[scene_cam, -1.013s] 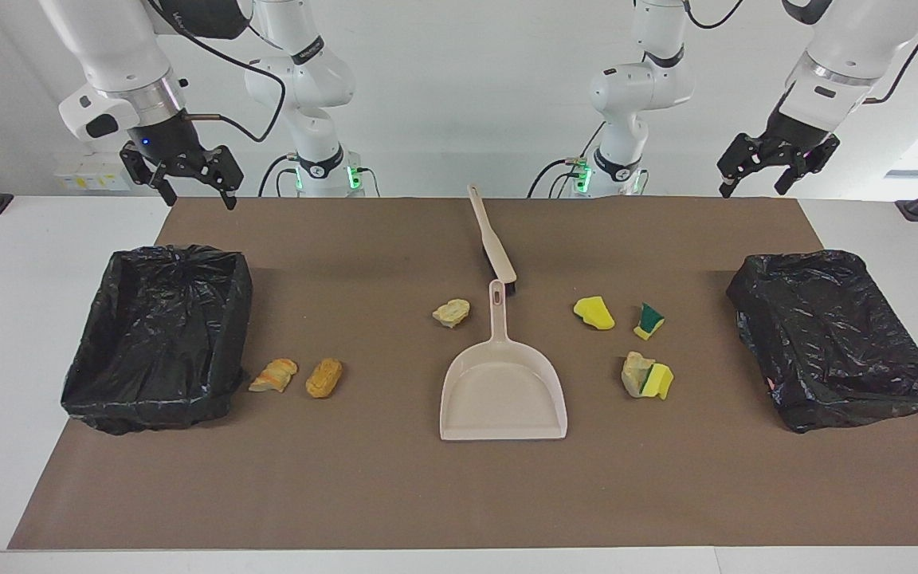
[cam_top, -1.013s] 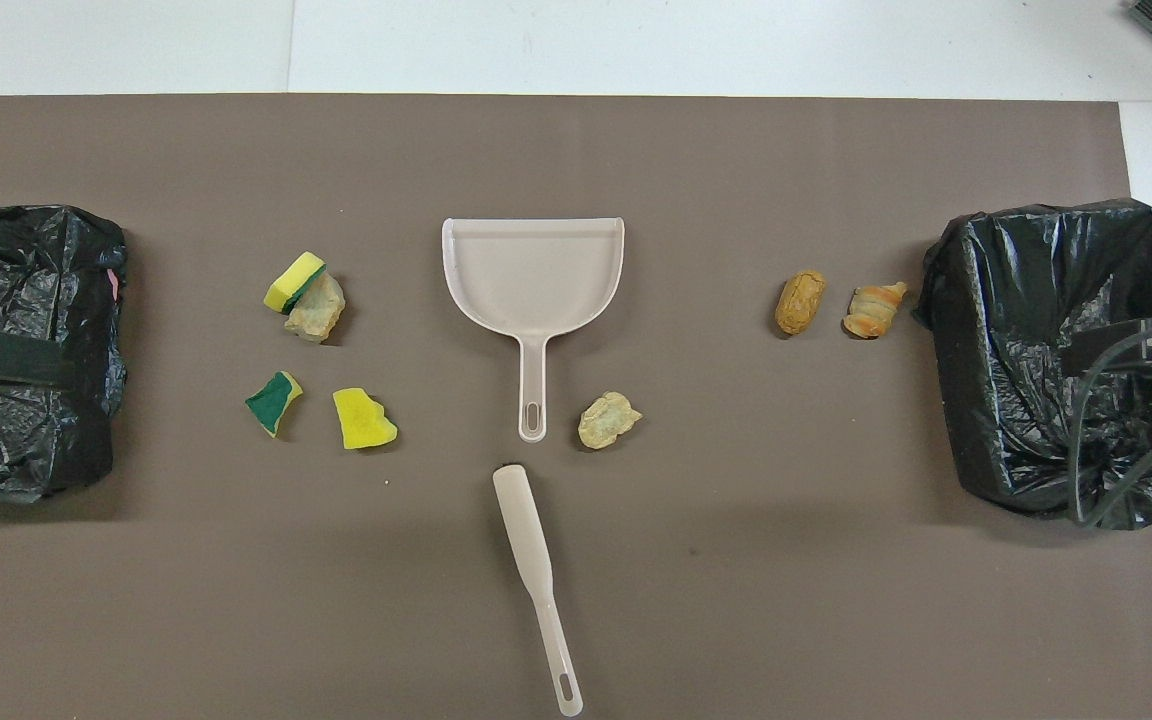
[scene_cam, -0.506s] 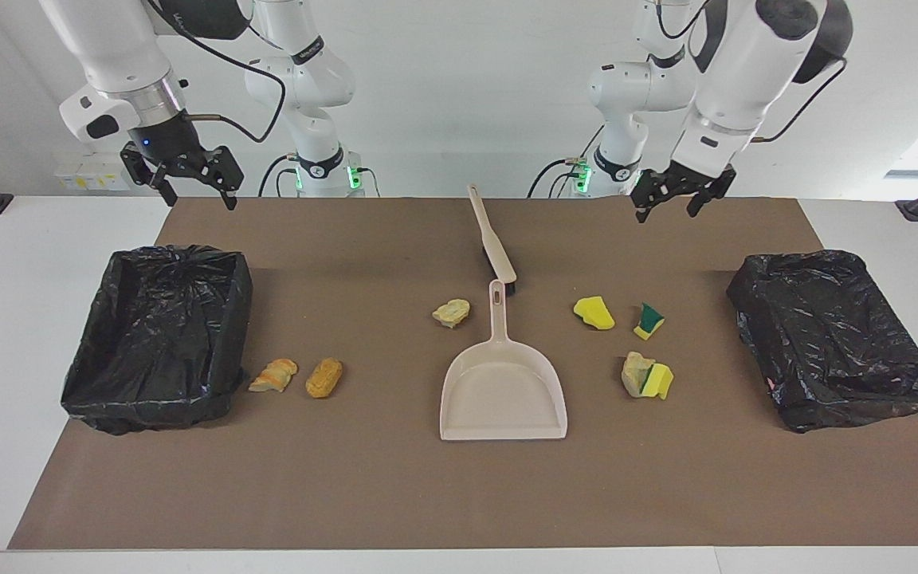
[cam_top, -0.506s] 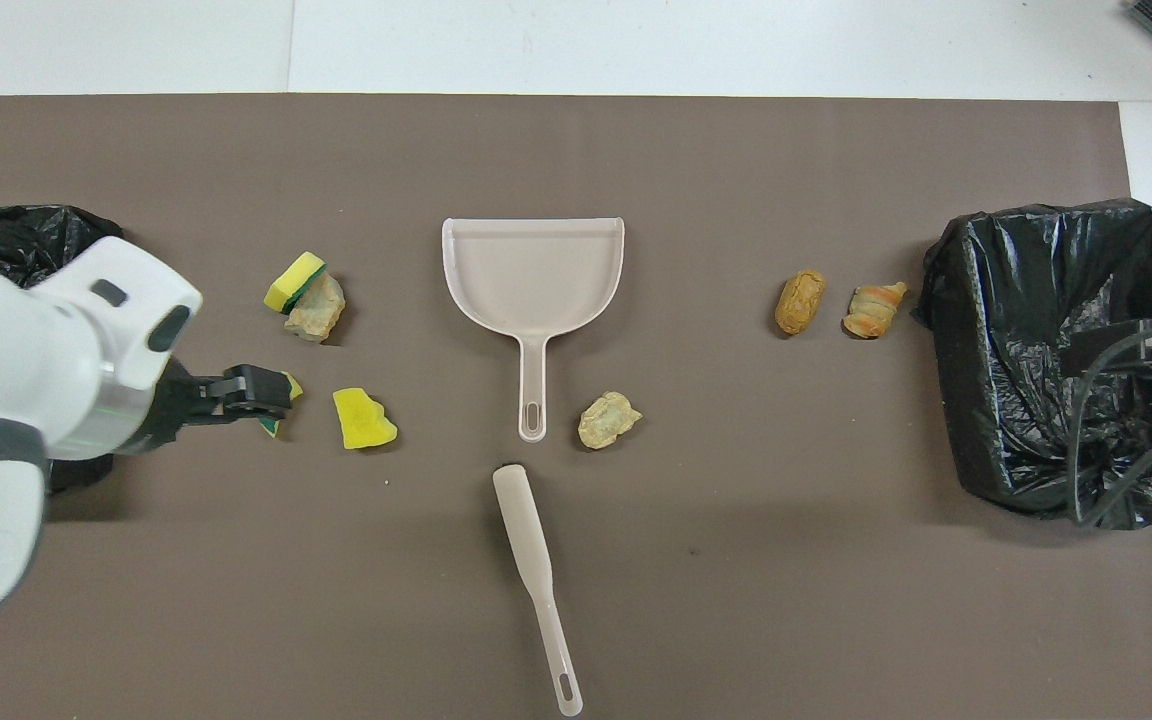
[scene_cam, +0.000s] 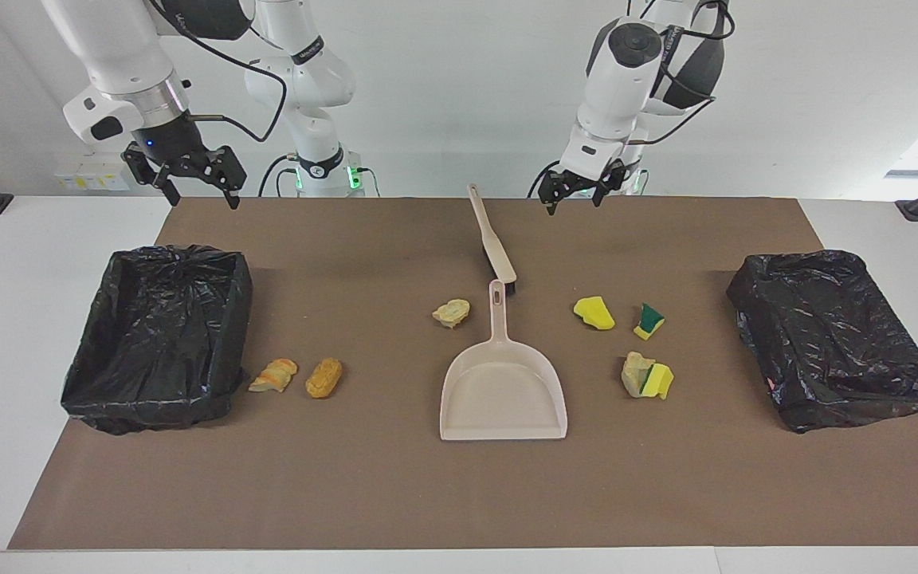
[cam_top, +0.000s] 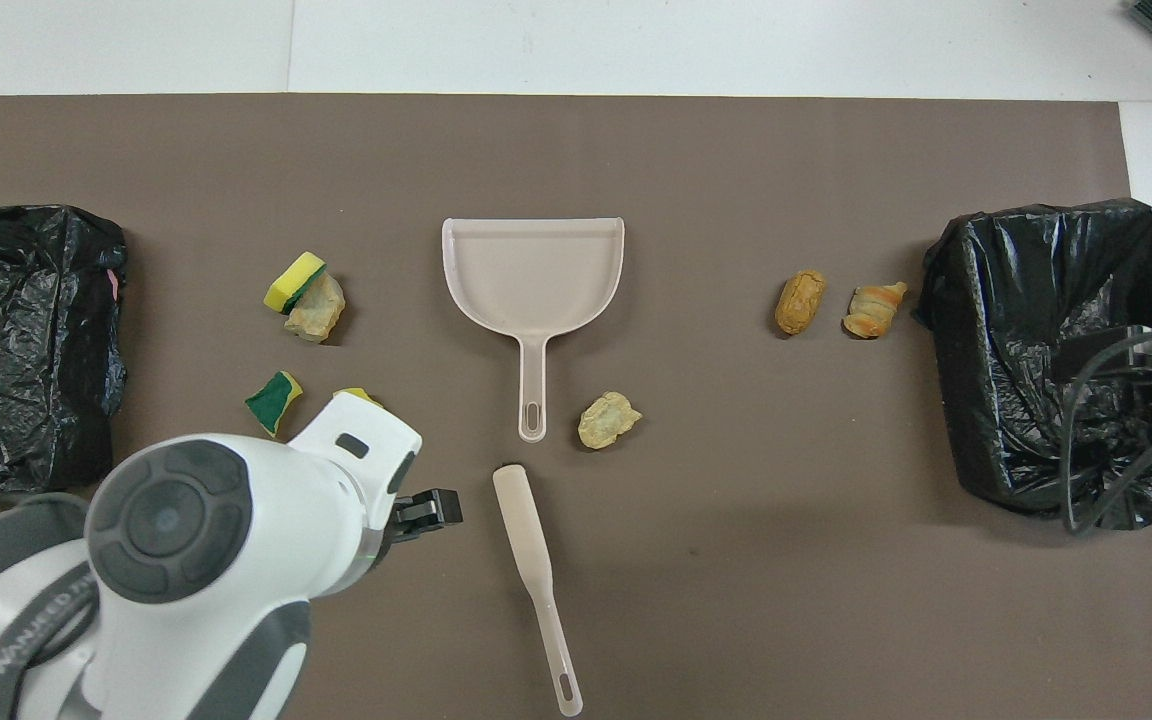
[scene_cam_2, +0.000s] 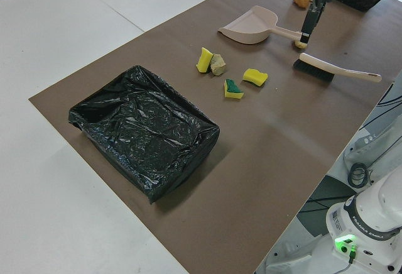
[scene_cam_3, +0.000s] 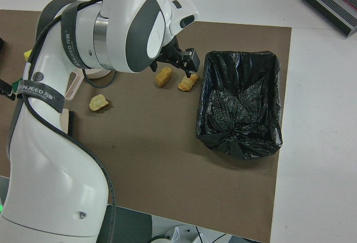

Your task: Sweep and dump trash in bin

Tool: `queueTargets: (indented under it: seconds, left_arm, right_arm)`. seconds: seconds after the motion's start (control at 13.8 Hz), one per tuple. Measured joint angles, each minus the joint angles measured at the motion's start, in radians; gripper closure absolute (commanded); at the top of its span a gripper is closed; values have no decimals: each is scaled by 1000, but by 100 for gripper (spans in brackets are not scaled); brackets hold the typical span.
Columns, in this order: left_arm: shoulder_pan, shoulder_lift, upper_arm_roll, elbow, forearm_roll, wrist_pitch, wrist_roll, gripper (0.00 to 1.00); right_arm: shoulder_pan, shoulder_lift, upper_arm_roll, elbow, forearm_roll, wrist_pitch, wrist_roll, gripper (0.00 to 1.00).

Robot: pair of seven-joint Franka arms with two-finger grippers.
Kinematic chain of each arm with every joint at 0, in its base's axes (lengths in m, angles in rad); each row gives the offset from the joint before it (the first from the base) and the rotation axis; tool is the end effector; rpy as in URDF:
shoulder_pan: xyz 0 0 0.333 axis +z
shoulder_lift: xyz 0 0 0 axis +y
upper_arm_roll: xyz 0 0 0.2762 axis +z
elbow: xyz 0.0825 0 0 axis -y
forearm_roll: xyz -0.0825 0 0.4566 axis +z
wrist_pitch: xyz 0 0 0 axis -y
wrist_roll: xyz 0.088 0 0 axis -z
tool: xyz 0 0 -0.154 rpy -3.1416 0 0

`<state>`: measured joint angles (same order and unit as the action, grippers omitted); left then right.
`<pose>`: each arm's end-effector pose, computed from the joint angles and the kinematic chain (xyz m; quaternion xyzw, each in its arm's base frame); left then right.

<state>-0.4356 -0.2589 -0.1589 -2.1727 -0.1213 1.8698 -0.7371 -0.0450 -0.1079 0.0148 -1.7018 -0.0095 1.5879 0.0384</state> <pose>0.4465 -0.3188 0.3860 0.9947 0.0934 -0.0412 0.0151 0.5974 -0.0192 0.5339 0.9994 -0.0342 -0.0030 0.0056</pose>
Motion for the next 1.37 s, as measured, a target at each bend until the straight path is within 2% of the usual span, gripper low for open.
queueTargets:
  seconds: [0.22,0.43,0.8,1.16,1.23,1.37]
  left_arm:
    - [-121,7,0,-97,-2,129,-151,0]
    - [-235,63,-1,-163,-3,208,-300,0]
    - [-356,122,0,-239,-3,377,-462,0]
    - [-430,131,0,-268,-3,422,-507,2]
    - [-436,131,1,-271,-3,427,-507,14]
    - [-445,131,1,-274,-3,431,-507,52]
  right_arm:
    - [-1,0,14,0,0,-4,0,0]
    - [-1,-1,13,0,0,-14,0,0]
    - [-2,-6,12,0,0,-72,0,0]
    - [-7,-8,8,0,-2,-77,0,0]
    - [-12,-9,5,-3,-2,-79,0,0]
    - [-14,-25,0,-42,0,-70,0,0]
